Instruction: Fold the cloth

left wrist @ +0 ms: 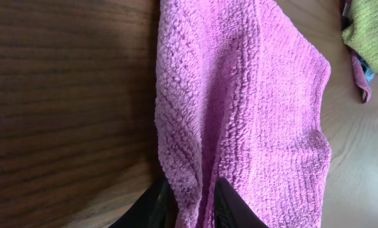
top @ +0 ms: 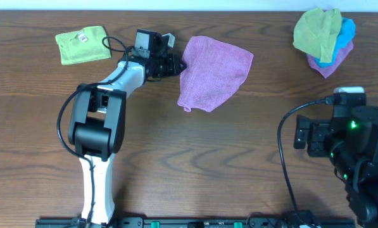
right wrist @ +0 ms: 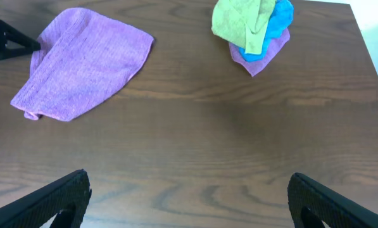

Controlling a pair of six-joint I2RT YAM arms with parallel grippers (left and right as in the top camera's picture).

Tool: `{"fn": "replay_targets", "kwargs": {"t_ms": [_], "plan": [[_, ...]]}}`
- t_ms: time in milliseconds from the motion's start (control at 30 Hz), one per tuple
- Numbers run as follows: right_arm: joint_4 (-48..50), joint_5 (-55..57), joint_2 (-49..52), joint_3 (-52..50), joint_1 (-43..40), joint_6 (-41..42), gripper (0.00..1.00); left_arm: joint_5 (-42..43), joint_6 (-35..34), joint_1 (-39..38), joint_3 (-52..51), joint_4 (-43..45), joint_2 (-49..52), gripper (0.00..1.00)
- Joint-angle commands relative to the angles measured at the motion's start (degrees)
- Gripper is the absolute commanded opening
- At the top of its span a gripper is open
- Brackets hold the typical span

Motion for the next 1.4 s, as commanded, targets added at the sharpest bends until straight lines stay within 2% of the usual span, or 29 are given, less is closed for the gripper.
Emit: {"fn": "replay_targets", "kwargs": {"t_ms": [0, 300, 367, 400, 767, 933, 1067, 1167, 1233, 1267, 1333, 1367], "plan": [[0.2, 0.2, -0.1, 0.0, 0.0, -0.5, 0.99, -1.2, 1.3, -0.4, 0.9, -0.4, 0.9, 0.26], [0.2, 0.2, -0.1, 0.0, 0.0, -0.5, 0.99, -4.1, 1.3, -2.1, 0.9, -1.2, 1.0, 0.25], [0.2, 0.2, -0.1, 0.0, 0.0, -0.5, 0.99, -4.5, 1.3, -2.1, 0.9, -1.2, 1.0, 0.10], [0.2, 0.2, -0.1, 0.0, 0.0, -0.5, 0.99, -5.0, 1.2, -2.1, 0.9, -1.2, 1.0, 0.05], [0.2, 0.4, 0.3, 0.0, 0.0, -0.9, 0.99, -7.8, 1.7, 2.4, 4.2, -2.4, 0.9, 0.06], [-0.7, -1.1, 3.1, -0.1, 0.0, -0.9, 0.99, -8.8, 6.6, 4.7, 10.7, -8.6, 0.9, 0.05], [0.5, -4.5, 7.9, -0.1, 0.0, -1.8, 0.99, -13.2, 11.4, 4.4, 16.0, -14.6, 0.9, 0.06], [2.1, -6.2, 12.2, -0.1, 0.0, -1.8, 0.99, -14.5, 12.4, 4.1, 17.2, -16.9, 0.9, 0.06], [3.5, -8.3, 14.6, -0.1, 0.0, -2.3, 0.99, -15.8, 12.4, 4.1, 17.2, -18.6, 0.9, 0.08], [4.3, -9.3, 15.7, -0.1, 0.0, -2.8, 0.99, -17.7, 12.5, 4.1, 17.2, -19.5, 0.9, 0.13], [5.6, -9.7, 17.7, -0.1, 0.0, -2.9, 0.98, -23.4, 12.5, 4.1, 17.2, -21.1, 0.9, 0.46], [6.1, -9.7, 18.4, -0.1, 0.0, -3.1, 0.98, -26.6, 12.5, 4.1, 17.2, -22.1, 0.9, 0.54]]}}
